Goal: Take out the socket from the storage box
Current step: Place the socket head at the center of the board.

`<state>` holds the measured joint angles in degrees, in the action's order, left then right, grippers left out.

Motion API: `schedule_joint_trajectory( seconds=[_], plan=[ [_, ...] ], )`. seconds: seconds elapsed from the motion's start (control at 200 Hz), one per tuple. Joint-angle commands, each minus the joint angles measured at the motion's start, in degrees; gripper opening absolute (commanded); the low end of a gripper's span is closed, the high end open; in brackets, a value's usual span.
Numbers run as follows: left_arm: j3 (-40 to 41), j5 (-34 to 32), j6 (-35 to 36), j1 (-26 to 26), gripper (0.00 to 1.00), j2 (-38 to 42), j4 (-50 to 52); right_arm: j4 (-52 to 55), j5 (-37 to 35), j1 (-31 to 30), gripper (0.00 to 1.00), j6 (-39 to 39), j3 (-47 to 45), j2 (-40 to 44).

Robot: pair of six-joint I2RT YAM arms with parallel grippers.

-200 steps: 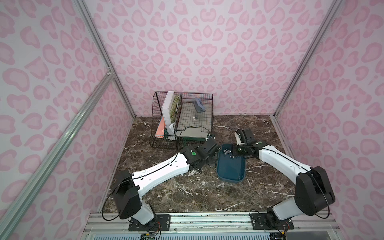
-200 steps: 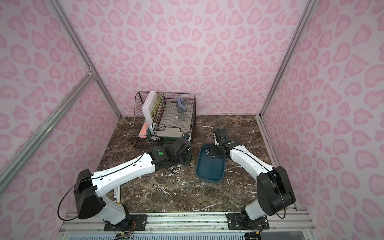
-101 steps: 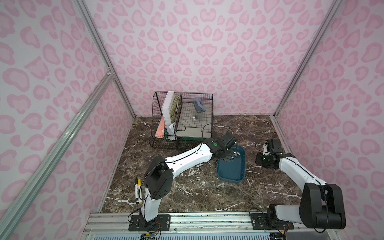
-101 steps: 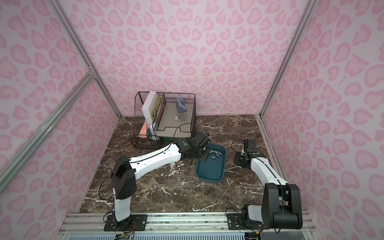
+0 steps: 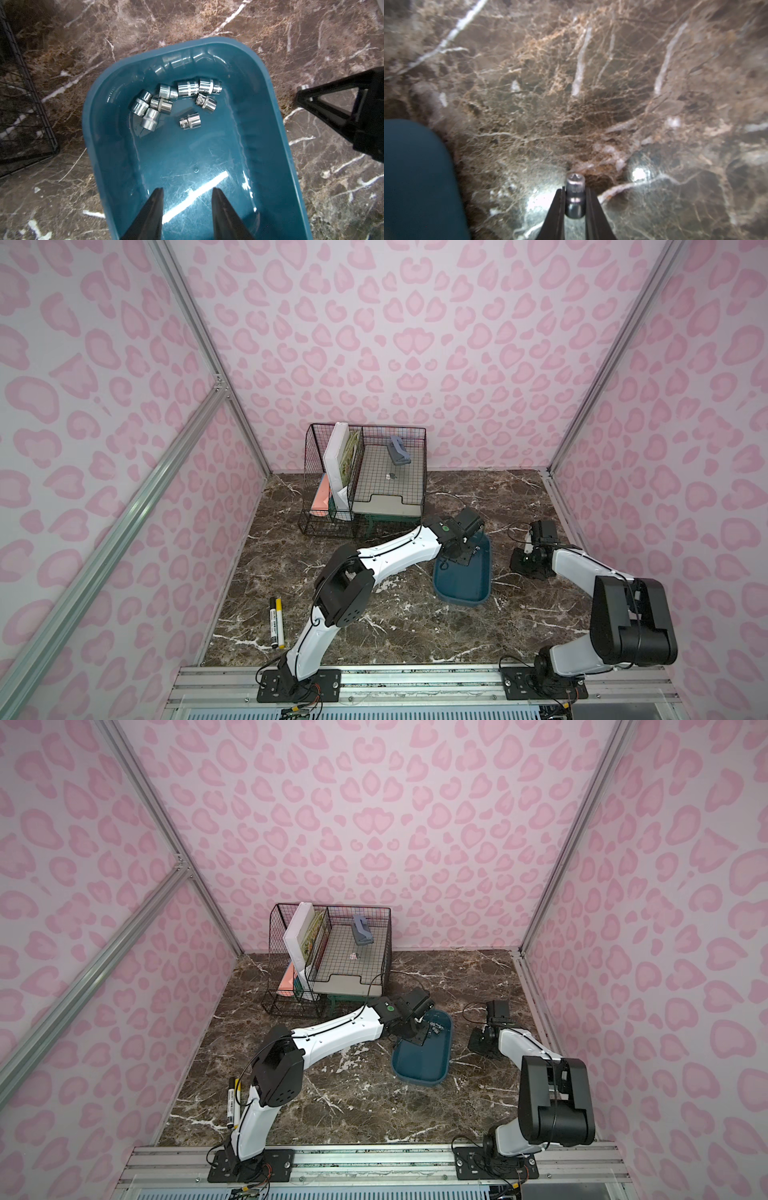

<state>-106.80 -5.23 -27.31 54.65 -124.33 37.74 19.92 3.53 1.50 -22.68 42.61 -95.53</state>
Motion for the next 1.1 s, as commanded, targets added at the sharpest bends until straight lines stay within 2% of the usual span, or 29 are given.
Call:
schedule_joint_trajectory(
  seconds=[0.0, 0.34, 0.635, 0.955, 1.095],
  plan=[
    [-0.47, 0.48, -0.81, -0.25, 0.43, -0.81, -0.95, -2.07, -1.79, -0.18, 0.17, -0.26, -0.2, -0.74],
    [-0.33, 0.58, -1.08, -0.34, 0.43, -1.61, -1.67, -2.32, -2.07, -0.31, 0.34, -0.44, -0.59, 0.2],
    [-1.99, 1.83, -0.07, -1.07, 0.43, -2.88, -1.9, -0.97, -1.19, -0.27, 0.38, -0.39, 0.53, 2.39],
    [-7.81, 3.12, -1.46, -1.39, 0.43, -7.36, -0.68, 3.42, -0.09, -0.86, 0.42, -0.7, 2.04, 10.68],
    [-10.46, 1.39, -3.21, -1.39, 0.43, -9.91, -0.01, 5.4, 0.25, -0.88, 0.43, -0.53, 3.08, 13.51]
  ],
)
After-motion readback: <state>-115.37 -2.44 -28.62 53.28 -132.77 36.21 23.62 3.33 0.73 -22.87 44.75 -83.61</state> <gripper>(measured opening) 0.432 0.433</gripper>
